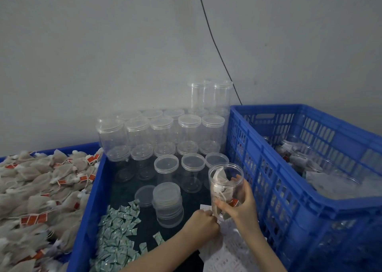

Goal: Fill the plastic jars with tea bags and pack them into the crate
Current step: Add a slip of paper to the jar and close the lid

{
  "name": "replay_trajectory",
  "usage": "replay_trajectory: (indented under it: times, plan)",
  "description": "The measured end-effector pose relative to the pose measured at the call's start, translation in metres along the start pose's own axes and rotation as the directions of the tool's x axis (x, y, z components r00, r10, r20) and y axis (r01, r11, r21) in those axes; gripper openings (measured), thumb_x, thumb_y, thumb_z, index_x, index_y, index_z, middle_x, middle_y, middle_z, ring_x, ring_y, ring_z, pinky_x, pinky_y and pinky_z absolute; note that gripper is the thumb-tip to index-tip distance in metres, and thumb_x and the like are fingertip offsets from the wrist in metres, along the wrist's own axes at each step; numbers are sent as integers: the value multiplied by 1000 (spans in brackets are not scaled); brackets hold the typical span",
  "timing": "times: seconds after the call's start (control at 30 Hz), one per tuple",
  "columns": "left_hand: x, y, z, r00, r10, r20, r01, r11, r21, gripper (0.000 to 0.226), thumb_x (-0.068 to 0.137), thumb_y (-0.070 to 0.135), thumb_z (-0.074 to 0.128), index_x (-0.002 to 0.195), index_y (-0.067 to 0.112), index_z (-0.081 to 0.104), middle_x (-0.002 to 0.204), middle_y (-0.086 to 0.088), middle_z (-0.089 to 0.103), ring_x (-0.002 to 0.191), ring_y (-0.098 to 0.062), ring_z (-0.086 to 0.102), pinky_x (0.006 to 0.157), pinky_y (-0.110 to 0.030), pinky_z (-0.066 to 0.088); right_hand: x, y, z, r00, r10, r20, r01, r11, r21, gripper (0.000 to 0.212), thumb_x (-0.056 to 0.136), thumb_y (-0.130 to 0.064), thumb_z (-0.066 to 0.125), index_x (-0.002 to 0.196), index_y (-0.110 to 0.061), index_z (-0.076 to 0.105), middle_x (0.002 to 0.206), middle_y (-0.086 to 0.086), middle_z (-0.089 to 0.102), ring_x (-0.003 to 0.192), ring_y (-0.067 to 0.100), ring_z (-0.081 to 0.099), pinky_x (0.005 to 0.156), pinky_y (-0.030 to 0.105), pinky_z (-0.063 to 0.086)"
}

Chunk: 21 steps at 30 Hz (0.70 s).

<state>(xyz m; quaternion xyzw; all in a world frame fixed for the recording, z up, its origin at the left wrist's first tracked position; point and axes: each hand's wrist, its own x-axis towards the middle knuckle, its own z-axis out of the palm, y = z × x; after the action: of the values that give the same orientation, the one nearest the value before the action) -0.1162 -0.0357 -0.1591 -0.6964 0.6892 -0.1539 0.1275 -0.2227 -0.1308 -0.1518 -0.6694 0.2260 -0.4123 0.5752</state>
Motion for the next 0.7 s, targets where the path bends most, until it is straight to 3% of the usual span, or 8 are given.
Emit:
replay_trajectory:
  times: [0.2,0.27,0.37,0.43,0.53,0.6,0.67,0.7]
  plan:
    - [4,-5,-13,991,16,129,-3,995,-100,16,91,10,54,91,8,69,87,-7,67,83,-24,64,58,-30,38,1,-1,-4,1000,9,-15,-9,1000,12,81,58,-10,92,121,-42,51,121,-17,65,111,-3,62,89,15,51]
    - [-1,-9,-18,990,11,138,2,995,-95,4,78,19,71,81,20,73,77,4,67,73,-14,64,53,-25,41,0,-1,-4,999,12,-29,-11,1000,17,81,56,-15,93,120,-41,51,117,-20,67,108,-6,62,84,10,51]
    - [-3,-20,-26,992,-98,83,99,995,-10,32,29,40,90,43,31,62,41,15,50,40,3,47,35,-13,23,1,-2,-5,995,28,-100,-19,996,85,73,57,-17,92,120,-30,57,110,-14,71,102,5,68,77,13,53]
    - [-7,-23,-36,991,-132,-18,132,991,1,34,25,40,90,41,31,61,39,15,48,39,2,48,37,-16,18,3,-3,-5,990,26,-136,-12,995,103,72,61,-9,89,125,-18,56,107,-7,72,100,9,69,76,16,54]
    - [-10,-36,-62,978,-206,-15,205,977,-61,11,76,32,75,84,25,71,78,5,68,78,-12,65,54,-23,36,2,-9,-1,993,-15,-113,15,1000,2,83,63,0,89,132,-25,50,118,-15,64,104,-4,63,82,14,52]
    - [-11,-48,-77,912,-374,-170,352,925,-145,18,77,27,77,90,16,69,78,-5,68,76,-17,66,54,-26,44,-1,-9,1,997,-6,-82,6,1000,-3,85,64,-2,89,133,-28,48,124,-16,60,110,-3,60,91,22,50]
    - [-19,-58,-97,778,-484,-400,441,875,-201,37,42,19,95,65,16,67,48,1,56,45,-14,55,38,-19,37,-3,-9,5,999,3,-53,-4,1000,-12,87,63,-5,90,136,-25,46,127,-14,59,114,0,59,93,21,48]
    - [-19,-63,-101,697,-518,-497,467,853,-234,38,38,13,95,61,16,65,43,2,52,43,-14,51,37,-19,35,-4,-9,7,999,9,-38,-10,1000,-17,88,63,-6,91,137,-25,46,128,-13,59,114,0,59,91,18,48]
